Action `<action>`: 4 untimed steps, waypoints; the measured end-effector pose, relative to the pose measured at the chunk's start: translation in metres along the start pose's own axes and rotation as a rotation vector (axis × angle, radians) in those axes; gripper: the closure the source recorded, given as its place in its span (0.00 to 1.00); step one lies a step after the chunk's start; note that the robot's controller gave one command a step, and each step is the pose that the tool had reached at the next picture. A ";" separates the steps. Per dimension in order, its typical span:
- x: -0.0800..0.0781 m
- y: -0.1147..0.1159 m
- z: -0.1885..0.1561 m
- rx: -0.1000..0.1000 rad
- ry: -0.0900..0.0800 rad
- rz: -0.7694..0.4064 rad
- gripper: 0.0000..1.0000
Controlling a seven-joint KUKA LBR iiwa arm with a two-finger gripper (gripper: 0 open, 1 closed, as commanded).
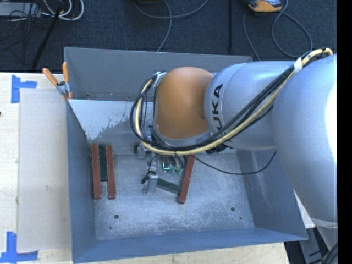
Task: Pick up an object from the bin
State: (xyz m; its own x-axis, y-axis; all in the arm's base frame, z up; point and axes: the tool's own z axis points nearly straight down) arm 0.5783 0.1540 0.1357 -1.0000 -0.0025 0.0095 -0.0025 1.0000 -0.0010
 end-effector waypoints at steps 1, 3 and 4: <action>-0.010 -0.024 0.068 0.001 -0.004 -0.494 0.00; -0.014 -0.109 0.066 0.000 -0.008 -0.488 1.00; -0.014 -0.109 0.066 0.000 -0.008 -0.487 1.00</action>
Offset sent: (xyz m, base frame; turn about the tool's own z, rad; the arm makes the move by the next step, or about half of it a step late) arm 0.0109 -0.0232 -0.0657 -0.4946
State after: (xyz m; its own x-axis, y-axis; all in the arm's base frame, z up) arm 0.5920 0.0450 0.0697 -0.8825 -0.4704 0.0007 -0.4704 0.8825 0.0015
